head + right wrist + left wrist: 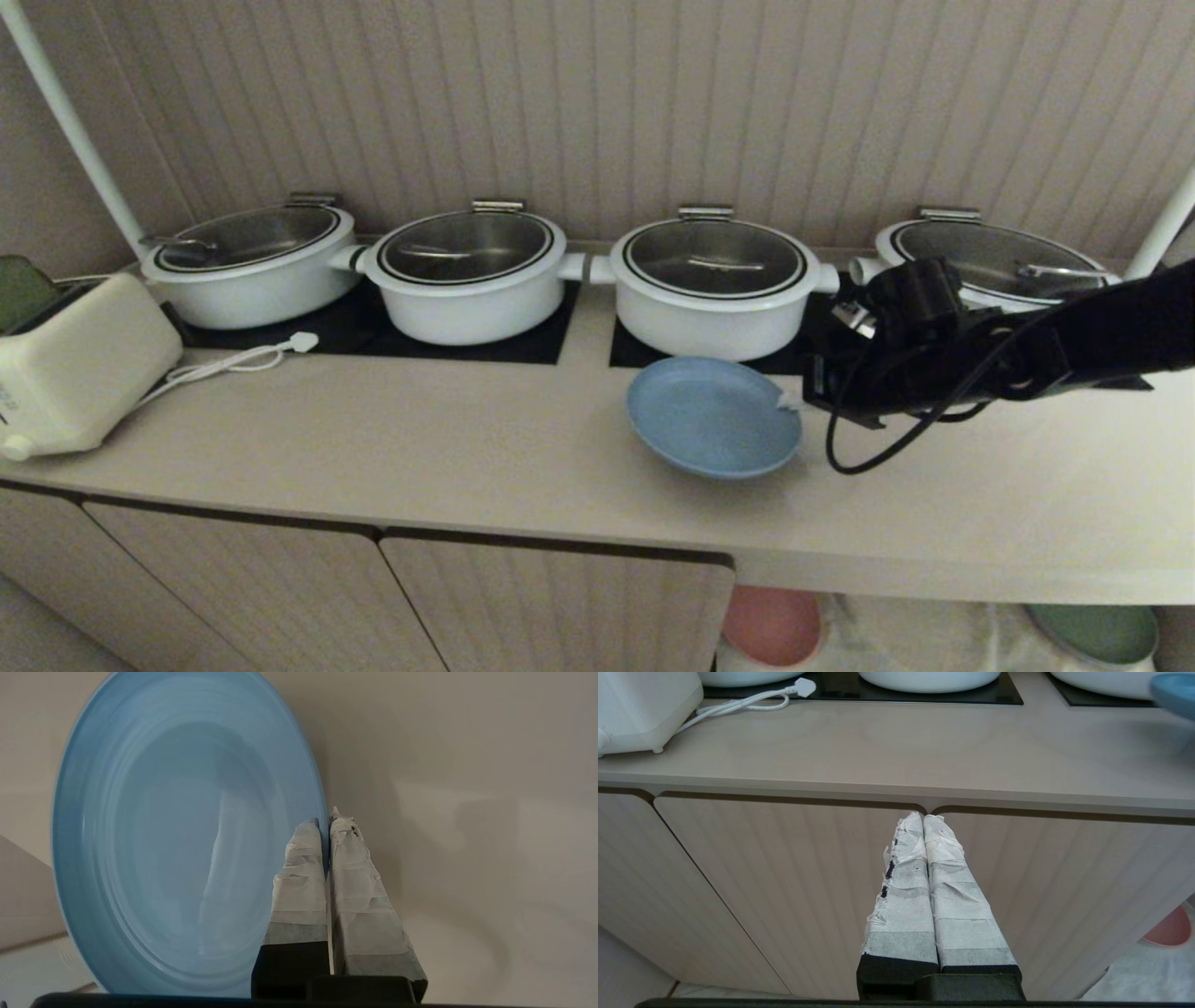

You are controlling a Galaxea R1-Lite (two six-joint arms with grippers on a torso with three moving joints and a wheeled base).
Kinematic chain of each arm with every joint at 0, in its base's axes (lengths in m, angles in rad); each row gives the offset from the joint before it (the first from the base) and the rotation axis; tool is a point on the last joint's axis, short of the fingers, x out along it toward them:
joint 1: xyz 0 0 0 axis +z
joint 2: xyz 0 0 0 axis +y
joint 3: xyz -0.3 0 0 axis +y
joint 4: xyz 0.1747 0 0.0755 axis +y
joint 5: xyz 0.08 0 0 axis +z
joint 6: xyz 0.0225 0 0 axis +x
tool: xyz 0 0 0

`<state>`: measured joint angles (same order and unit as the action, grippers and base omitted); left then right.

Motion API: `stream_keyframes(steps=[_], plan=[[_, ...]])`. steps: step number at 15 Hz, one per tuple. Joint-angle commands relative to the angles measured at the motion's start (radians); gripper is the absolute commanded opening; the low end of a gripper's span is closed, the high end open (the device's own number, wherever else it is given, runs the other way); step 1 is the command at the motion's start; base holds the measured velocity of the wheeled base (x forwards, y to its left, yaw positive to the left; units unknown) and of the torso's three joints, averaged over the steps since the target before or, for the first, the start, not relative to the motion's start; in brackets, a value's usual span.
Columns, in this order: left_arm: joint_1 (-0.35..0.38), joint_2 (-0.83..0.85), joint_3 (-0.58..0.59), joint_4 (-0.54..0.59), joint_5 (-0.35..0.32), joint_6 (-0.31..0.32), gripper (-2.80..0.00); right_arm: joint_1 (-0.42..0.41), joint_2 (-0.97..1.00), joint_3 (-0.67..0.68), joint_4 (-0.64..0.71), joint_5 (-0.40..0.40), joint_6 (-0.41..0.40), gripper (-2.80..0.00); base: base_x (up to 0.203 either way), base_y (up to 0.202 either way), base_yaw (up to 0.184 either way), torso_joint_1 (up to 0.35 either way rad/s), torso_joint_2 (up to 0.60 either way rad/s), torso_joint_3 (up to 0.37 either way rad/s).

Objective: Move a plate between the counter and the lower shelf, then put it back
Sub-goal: Put the plate

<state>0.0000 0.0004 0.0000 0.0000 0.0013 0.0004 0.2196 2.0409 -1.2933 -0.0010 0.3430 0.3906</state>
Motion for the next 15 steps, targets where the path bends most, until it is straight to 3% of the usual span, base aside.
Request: stream_keyframes(steps=[1, 7, 15], plan=[[0.0, 0.0, 0.0, 0.0, 0.0, 0.0, -2.8, 0.015, 0.04, -0.031, 0.0, 0.002, 0.002, -2.8, 0.0, 0.0, 0.0, 0.0, 0.0, 0.0], [0.0, 0.0, 0.0, 0.0, 0.0, 0.0, -2.8, 0.077, 0.056, -0.127, 0.007, -0.003, 0.002, -2.8, 0.0, 0.0, 0.0, 0.0, 0.0, 0.0], [0.0, 0.0, 0.0, 0.0, 0.0, 0.0, -2.8, 0.092, 0.115, -0.171, 0.028, -0.006, -0.004, -2.8, 0.0, 0.0, 0.0, 0.0, 0.0, 0.0]])
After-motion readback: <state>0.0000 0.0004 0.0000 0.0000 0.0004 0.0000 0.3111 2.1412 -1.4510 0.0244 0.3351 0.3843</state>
